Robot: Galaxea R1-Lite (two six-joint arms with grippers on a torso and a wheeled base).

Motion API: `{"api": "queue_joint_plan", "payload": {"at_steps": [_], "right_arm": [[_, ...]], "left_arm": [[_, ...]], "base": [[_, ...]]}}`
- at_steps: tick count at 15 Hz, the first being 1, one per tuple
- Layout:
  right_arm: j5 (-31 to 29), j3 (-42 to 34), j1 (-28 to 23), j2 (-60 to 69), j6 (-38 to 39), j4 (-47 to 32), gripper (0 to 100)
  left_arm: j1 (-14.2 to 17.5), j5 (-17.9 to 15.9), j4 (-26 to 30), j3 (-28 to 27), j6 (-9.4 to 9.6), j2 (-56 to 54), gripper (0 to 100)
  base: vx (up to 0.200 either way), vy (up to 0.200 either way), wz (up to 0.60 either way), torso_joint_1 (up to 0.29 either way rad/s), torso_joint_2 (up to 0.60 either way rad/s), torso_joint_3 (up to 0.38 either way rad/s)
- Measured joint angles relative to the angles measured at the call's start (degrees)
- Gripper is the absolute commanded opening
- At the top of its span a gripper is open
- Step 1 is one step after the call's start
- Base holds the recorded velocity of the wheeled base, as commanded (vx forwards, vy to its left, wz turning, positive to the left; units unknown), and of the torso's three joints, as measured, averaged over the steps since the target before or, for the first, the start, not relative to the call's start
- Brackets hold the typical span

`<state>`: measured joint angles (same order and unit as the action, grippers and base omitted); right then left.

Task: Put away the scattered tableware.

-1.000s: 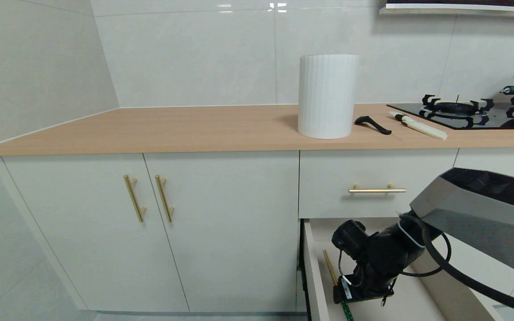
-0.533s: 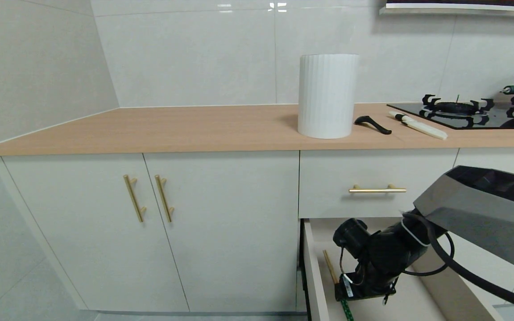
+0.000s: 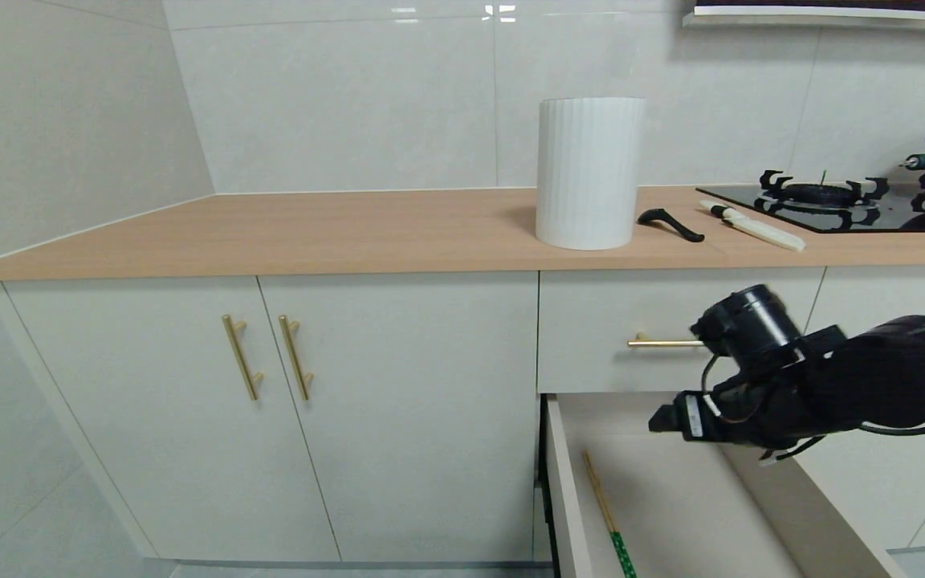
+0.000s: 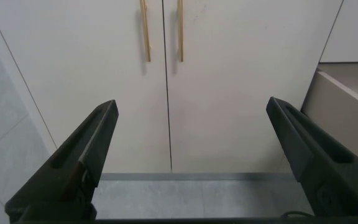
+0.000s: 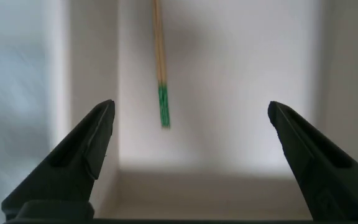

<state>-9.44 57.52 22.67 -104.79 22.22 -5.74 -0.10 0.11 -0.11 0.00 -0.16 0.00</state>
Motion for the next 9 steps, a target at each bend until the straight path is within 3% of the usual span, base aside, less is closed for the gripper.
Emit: {"api": "queue_joint_plan", "payload": {"at_steps": [6, 9], "right_arm": [[-1.26, -3.06, -4.60, 17.86, -9.39, 0.27, 100], [-1.58, -4.33, -4.74, 20.75, -10.35, 0.50, 100]], "left_arm": [[0.00, 0.00, 0.01, 0.00, 0.00, 0.00, 100], [0.00, -0.01, -0.05, -0.05, 0.02, 0.00, 100]], "base": [[0.000, 0.000, 0.00, 0.000, 0.00, 0.000], [0.000, 0.000, 0.00, 0.049, -0.22, -0.212]]}}
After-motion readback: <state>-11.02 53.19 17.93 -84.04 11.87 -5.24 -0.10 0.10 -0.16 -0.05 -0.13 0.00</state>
